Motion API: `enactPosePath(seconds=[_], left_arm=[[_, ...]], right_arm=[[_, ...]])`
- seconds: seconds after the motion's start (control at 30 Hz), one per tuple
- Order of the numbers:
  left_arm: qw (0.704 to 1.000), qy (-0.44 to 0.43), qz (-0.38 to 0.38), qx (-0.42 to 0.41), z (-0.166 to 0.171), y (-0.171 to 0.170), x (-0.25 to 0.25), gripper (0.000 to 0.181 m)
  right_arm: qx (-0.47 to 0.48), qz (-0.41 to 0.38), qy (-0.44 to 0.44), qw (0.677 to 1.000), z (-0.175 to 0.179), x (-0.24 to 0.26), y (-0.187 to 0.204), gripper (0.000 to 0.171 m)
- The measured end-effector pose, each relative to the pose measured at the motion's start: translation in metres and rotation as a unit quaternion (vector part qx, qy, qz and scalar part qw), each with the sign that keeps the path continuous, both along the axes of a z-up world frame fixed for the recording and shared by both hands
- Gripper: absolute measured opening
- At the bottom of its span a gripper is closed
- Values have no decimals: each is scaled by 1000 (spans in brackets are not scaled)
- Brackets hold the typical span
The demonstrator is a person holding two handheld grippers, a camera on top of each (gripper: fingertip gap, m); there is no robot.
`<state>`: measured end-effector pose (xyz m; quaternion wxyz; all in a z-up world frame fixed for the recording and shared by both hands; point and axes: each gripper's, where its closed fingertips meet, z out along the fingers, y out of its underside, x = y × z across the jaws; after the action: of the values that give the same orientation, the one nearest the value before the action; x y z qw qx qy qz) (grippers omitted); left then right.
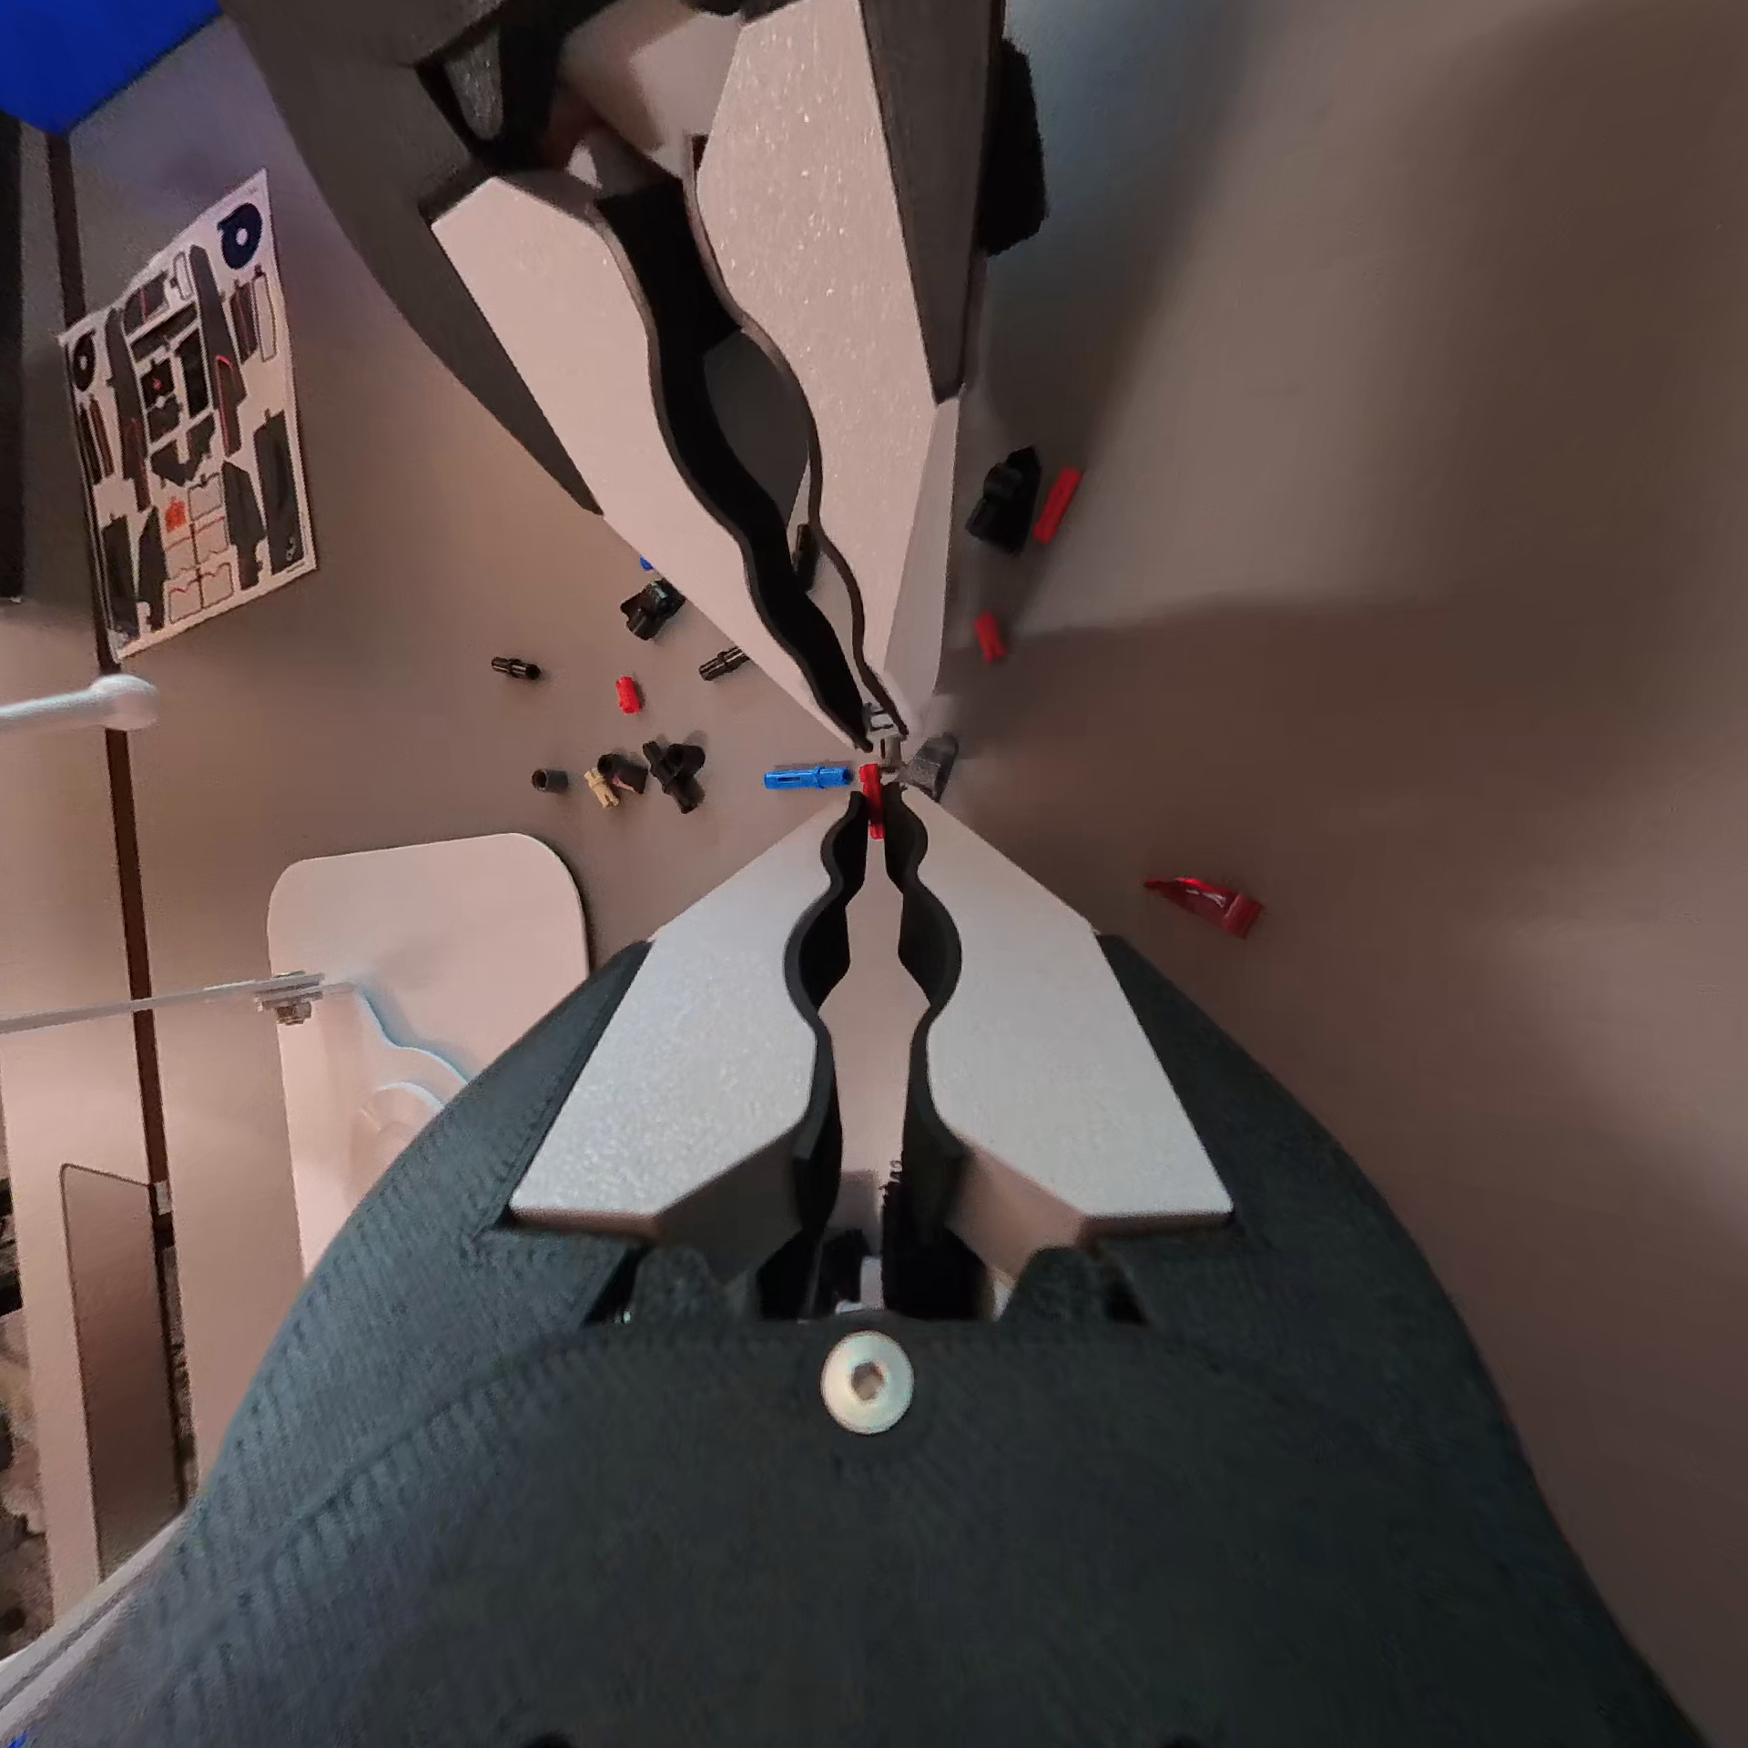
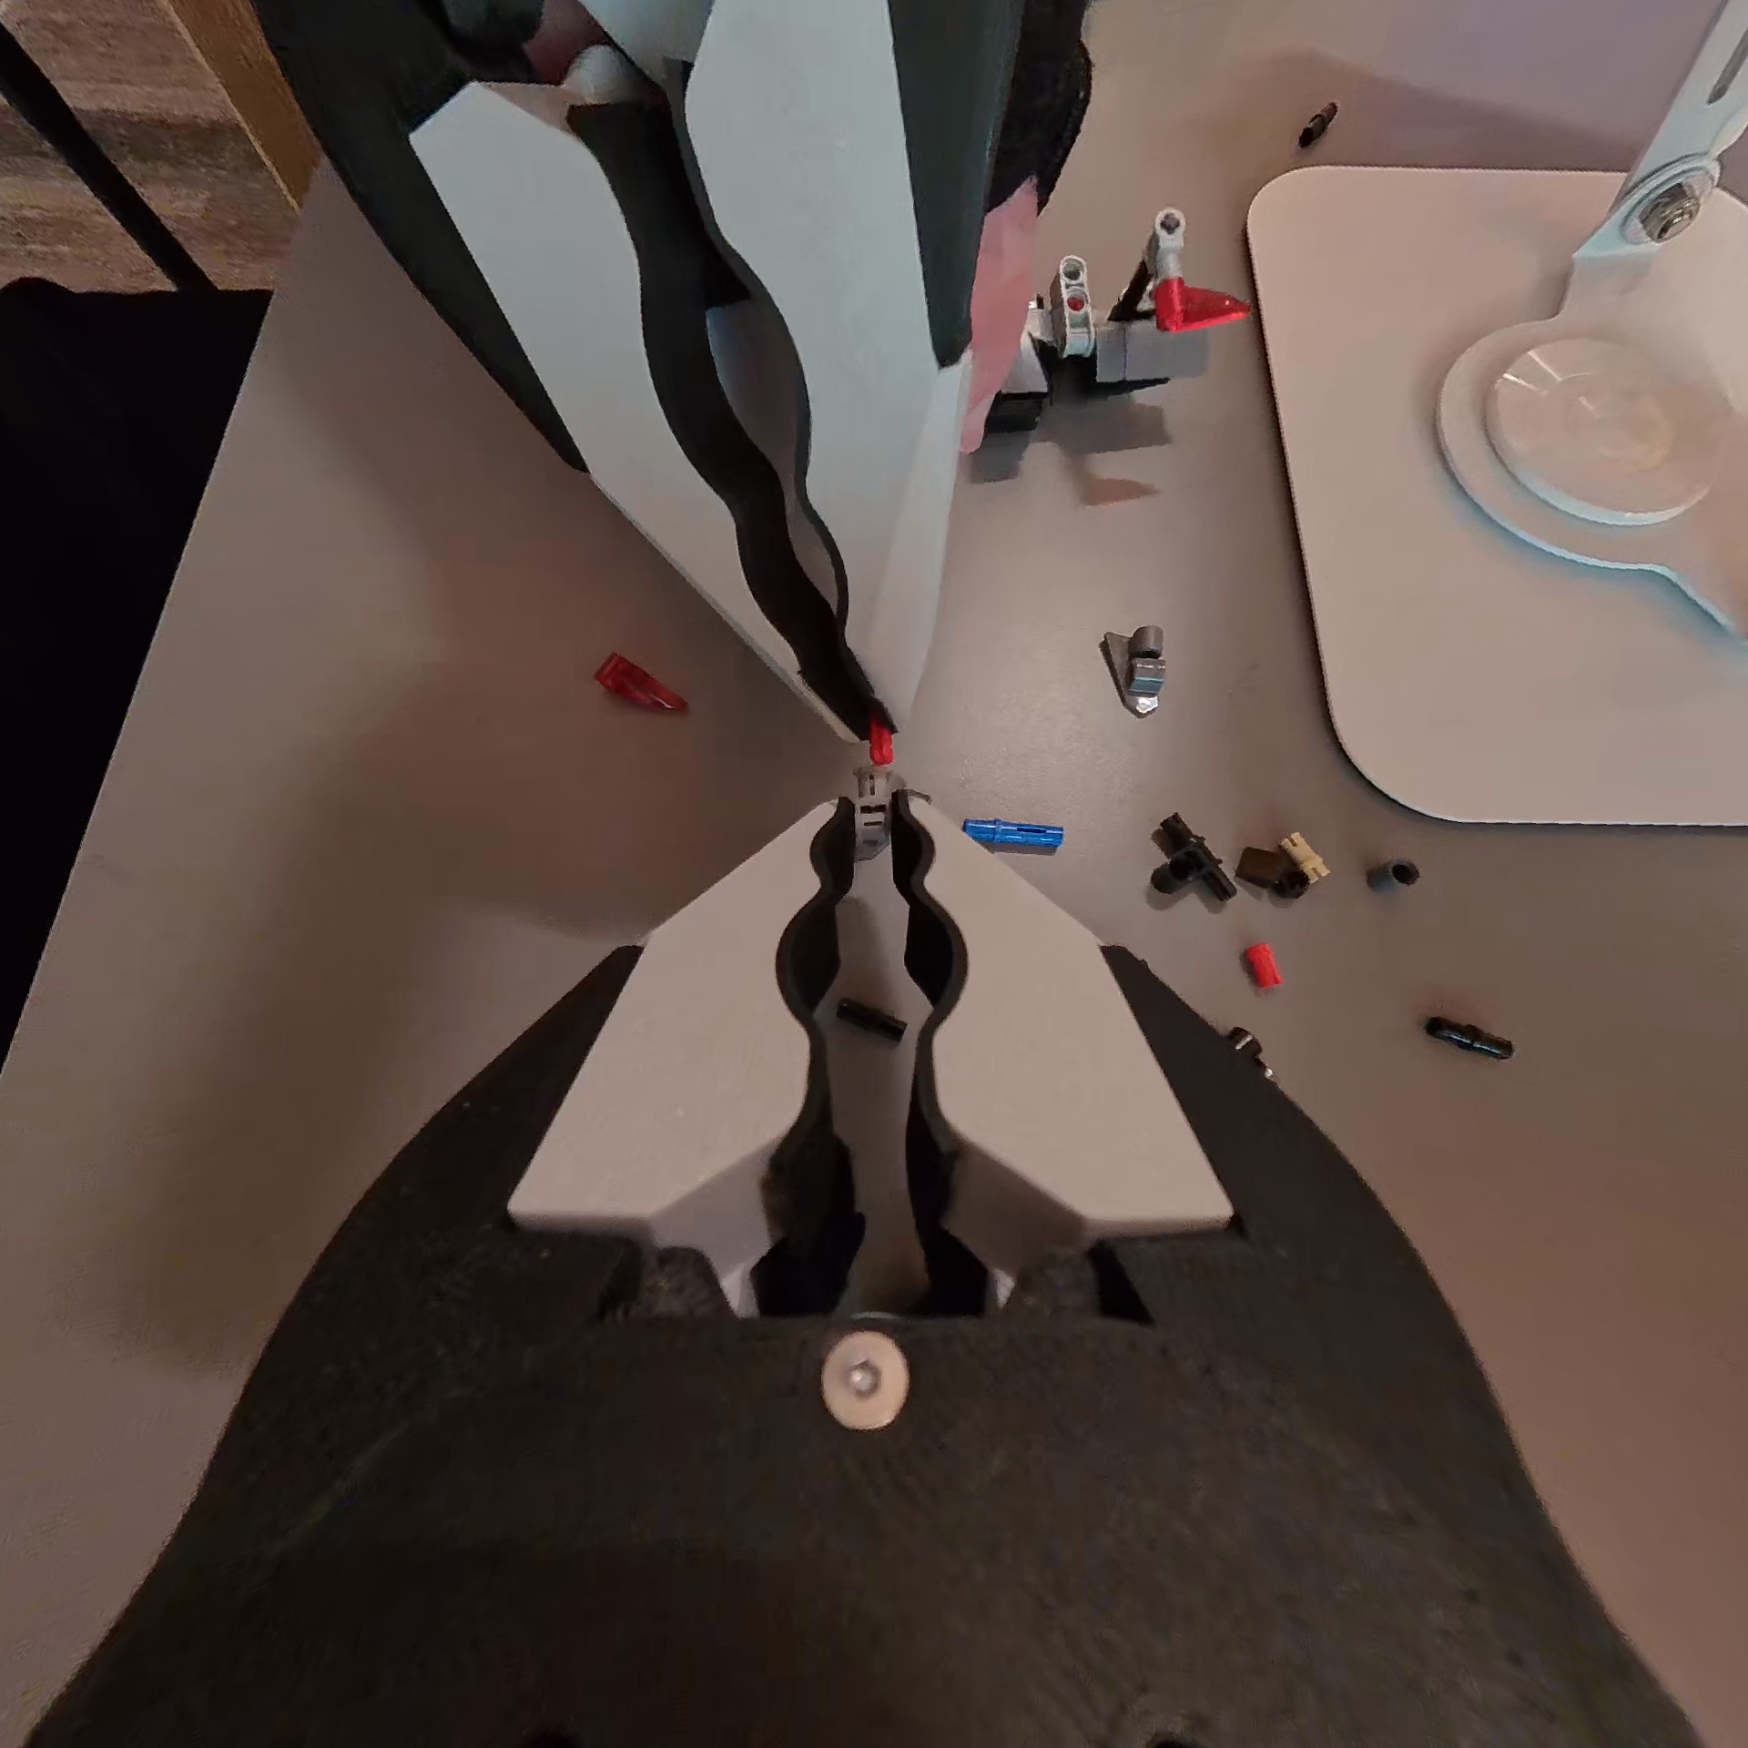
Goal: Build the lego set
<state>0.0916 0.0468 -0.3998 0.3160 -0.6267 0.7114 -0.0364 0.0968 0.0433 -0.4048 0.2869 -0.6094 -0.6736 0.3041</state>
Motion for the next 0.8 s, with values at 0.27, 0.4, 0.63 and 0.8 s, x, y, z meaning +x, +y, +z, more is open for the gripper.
enactPosePath(seconds=[0.27,0.4,0.63,0.8], left_arm=[[999,28,-14,39,0,1,1,1],[999,24,-13,42,0,2,2,1],[995,44,-29,87,1,4,3,1],[986,77,-53,140,1,3,7,1]], right_arm=[[-21,-5,9,1000,3,2,2,5],[-25,-6,12,1000,4,2,3,5],[-49,-10,13,999,7,3,4,5],[-77,-11,7,997,6,5,2,5]])
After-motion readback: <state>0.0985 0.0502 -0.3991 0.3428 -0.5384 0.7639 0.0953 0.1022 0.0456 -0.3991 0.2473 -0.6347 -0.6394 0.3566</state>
